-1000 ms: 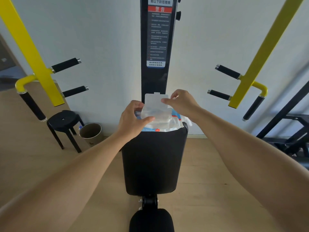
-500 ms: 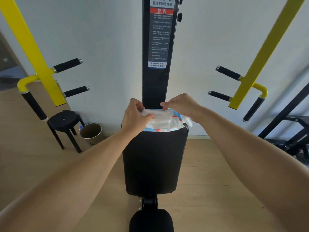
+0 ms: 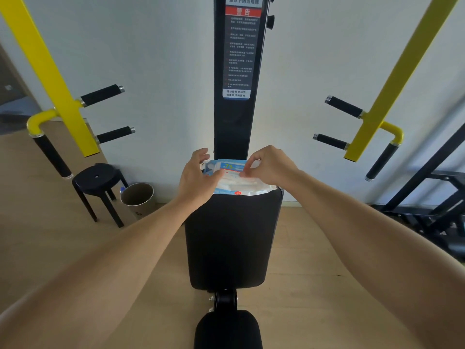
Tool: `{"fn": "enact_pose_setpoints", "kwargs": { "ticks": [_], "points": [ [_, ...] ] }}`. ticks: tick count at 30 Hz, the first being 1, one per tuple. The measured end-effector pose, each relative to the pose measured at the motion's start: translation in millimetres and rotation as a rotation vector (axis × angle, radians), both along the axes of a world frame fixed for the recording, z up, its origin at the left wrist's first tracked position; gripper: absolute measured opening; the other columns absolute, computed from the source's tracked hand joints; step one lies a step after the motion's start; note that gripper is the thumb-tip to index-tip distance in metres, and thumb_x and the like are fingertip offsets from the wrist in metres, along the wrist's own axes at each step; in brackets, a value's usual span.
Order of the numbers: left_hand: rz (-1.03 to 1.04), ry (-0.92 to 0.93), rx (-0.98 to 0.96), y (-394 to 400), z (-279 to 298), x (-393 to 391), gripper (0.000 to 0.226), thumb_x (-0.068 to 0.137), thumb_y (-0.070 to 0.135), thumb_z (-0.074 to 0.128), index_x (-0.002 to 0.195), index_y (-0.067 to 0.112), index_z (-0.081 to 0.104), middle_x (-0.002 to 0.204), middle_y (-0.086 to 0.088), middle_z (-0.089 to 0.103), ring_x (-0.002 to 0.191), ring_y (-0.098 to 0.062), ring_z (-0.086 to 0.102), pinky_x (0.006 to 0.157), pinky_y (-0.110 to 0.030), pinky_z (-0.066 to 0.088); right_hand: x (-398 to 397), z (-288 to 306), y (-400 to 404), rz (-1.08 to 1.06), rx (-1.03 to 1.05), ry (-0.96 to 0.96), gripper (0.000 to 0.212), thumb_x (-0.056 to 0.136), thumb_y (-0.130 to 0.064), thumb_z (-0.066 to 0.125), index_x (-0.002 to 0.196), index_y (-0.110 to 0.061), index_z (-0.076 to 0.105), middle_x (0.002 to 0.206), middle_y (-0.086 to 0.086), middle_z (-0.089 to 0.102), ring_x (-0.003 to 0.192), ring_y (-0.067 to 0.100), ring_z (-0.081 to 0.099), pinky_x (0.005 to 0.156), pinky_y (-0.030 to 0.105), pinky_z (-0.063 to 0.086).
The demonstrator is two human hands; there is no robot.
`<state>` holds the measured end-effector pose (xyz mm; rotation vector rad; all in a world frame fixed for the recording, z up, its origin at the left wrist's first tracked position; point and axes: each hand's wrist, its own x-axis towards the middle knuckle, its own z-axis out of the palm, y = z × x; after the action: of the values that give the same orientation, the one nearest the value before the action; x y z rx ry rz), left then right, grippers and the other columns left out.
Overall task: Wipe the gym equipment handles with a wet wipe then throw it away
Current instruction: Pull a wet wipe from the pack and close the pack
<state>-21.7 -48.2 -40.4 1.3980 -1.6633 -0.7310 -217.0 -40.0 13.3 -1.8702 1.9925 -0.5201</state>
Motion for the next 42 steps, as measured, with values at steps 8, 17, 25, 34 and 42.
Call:
{"fn": "enact_pose_setpoints", "kwargs": {
  "ticks": [8, 17, 25, 34, 42],
  "points": [
    [-0.006, 0.051, 0.178, 2, 11, 0, 0.07, 0.092, 0.022, 0.073, 0.151, 0.021, 0.035, 0.152, -0.001, 0.048, 0.127, -0.023, 0.057, 0.074, -0.02, 0.053, 1, -2, 0, -0.008, 0.026, -0.024, 0.023, 0.078, -0.047, 0.083, 0.078, -0.029, 0.069, 0.11, -0.008, 0.062, 0.096, 0.017, 0.059, 0.076, 0.031, 0.053],
    [0.062, 0.084, 0.262, 13, 8, 16, 0.087, 0.088, 0.055, 0.069, 0.155, 0.016, 0.031, 0.151, -0.004, 0.049, 0.133, -0.022, 0.051, 0.106, -0.038, 0.046, -2, 1, 11, -0.117, -0.048, -0.128, 0.026, 0.083, -0.055, 0.074, 0.084, -0.029, 0.071, 0.097, -0.008, 0.065, 0.079, 0.013, 0.06, 0.063, 0.032, 0.052],
    [0.002, 0.046, 0.22, 12, 5, 13, 0.064, 0.089, 0.054, 0.067, 0.141, 0.02, 0.051, 0.124, 0.0, 0.065, 0.104, -0.016, 0.065, 0.082, -0.03, 0.059, -6, 7, 24, -0.089, -0.033, -0.091, 0.03, 0.086, -0.055, 0.072, 0.098, -0.028, 0.071, 0.094, -0.007, 0.065, 0.07, 0.011, 0.062, 0.055, 0.026, 0.05],
    [0.069, -0.146, -0.064, 14, -5, 6, 0.071, 0.086, 0.063, 0.064, 0.145, 0.027, 0.046, 0.142, -0.001, 0.056, 0.121, -0.019, 0.059, 0.096, -0.04, 0.058, 7, -10, 27, -0.124, -0.09, 0.04, 0.027, 0.092, -0.055, 0.064, 0.112, -0.037, 0.066, 0.102, -0.007, 0.06, 0.084, 0.016, 0.059, 0.056, 0.025, 0.04],
    [-0.263, -0.715, -0.434, 19, -11, 11, 0.081, 0.082, 0.065, 0.068, 0.149, 0.025, 0.046, 0.157, 0.002, 0.045, 0.149, -0.02, 0.036, 0.124, -0.046, 0.026, 7, -7, 16, -0.071, -0.135, 0.071, 0.021, 0.093, -0.051, 0.062, 0.107, -0.039, 0.071, 0.109, -0.008, 0.064, 0.092, 0.015, 0.057, 0.064, 0.029, 0.042]
  ]
}}
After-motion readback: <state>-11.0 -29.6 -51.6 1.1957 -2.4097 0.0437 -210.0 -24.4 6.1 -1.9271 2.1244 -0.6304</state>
